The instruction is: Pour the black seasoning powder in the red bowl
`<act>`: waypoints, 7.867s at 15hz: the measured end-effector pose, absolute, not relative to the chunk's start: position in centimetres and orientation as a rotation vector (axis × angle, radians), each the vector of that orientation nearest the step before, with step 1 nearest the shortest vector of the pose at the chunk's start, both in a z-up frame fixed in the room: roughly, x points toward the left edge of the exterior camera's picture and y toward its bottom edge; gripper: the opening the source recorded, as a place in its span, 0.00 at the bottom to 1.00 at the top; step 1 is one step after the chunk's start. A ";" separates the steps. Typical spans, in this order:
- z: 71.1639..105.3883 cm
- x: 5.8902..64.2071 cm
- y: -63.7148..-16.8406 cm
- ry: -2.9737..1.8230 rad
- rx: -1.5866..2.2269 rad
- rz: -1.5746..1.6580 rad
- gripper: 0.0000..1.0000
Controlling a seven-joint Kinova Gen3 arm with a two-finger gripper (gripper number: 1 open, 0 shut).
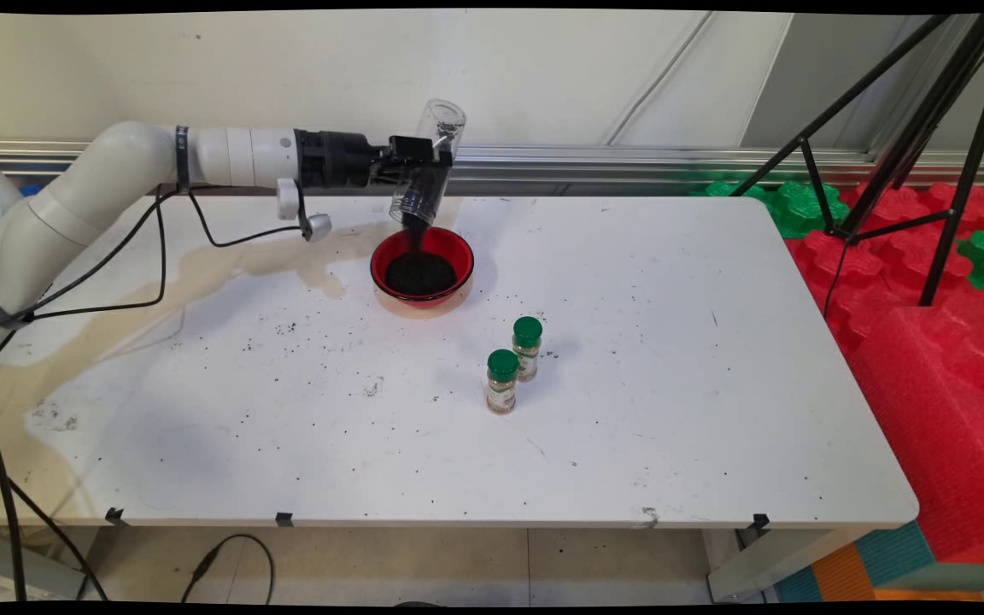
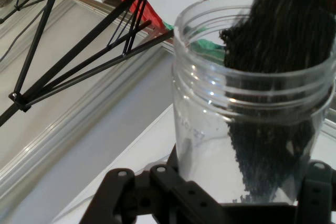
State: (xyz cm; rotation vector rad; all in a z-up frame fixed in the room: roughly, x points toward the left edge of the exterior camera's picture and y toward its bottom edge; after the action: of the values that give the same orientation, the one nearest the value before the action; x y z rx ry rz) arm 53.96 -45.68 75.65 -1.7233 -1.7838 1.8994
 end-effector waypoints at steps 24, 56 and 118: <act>76.0 53.6 -45.0 -1.692 -1.843 1.985 0.00; 76.2 52.9 -42.9 -1.438 -2.128 2.151 0.00; 76.0 52.7 -40.7 -1.822 -1.364 1.880 0.00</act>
State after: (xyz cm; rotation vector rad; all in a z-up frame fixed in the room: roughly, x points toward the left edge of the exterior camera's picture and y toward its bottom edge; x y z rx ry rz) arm 52.73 -40.73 75.99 -1.3642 -1.8216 1.8804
